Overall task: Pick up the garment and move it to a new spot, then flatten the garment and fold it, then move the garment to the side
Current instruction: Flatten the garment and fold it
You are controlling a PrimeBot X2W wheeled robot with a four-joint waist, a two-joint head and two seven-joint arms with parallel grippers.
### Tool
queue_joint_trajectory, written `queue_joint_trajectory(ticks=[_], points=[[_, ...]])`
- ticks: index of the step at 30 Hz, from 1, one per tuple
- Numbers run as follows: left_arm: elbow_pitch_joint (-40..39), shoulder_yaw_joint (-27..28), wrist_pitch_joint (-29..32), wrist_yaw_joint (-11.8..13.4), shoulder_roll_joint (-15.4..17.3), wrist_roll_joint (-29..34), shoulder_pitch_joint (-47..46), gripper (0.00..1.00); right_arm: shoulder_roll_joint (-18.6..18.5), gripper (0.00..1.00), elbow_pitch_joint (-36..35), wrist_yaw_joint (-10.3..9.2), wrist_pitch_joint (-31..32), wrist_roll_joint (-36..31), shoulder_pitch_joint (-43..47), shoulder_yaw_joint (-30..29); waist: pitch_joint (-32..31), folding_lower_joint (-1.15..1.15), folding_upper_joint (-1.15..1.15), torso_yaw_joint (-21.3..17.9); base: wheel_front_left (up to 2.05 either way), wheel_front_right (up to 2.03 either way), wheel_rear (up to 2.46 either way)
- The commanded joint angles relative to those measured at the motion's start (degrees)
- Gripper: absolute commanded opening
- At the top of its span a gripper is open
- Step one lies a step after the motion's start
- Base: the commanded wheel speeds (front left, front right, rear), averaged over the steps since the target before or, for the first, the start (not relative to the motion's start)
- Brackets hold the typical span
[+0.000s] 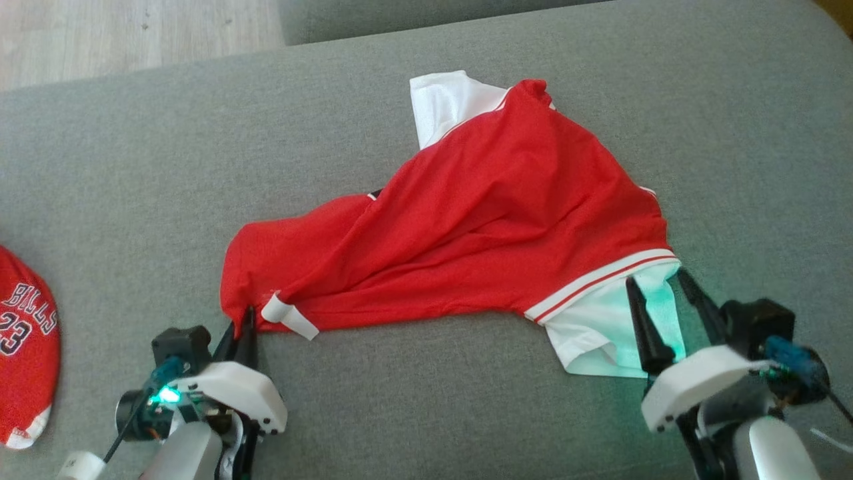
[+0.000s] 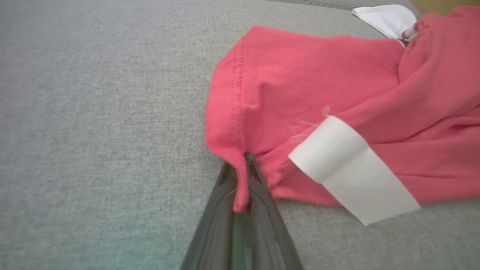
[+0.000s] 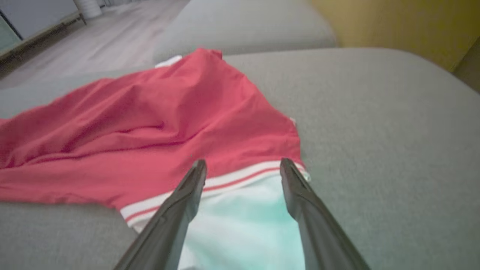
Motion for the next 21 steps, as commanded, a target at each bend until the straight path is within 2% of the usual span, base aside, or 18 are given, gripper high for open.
queue_joint_trajectory(ticks=[1,9,20,21], points=[[0.1,1.2,0.5,-0.2,0.3,-0.5,-1.3,0.0,-0.5,1.0,-2.0,0.43,1.6,-0.6,1.3,0.8,0.4,0.0,0.0,-0.1,0.0,0.0,0.0],[-1.1,0.9,-0.3,-0.6,0.1,-1.2,0.1,0.0,-0.5,1.0,1.1,0.43,4.7,-1.1,3.2,-4.4,1.7,0.0,0.0,0.0,0.0,0.0,0.0],[-1.7,0.7,-0.5,-0.8,0.5,-1.7,-0.2,0.0,-0.5,1.0,10.4,0.43,8.1,-0.4,1.6,-0.4,2.4,0.0,0.0,0.9,0.0,0.0,0.0],[-1.7,0.7,-0.6,-0.8,0.5,-1.8,-0.2,0.0,-0.5,0.47,10.8,0.43,8.5,0.2,1.5,0.5,2.4,0.0,0.0,1.0,0.0,0.0,0.0]])
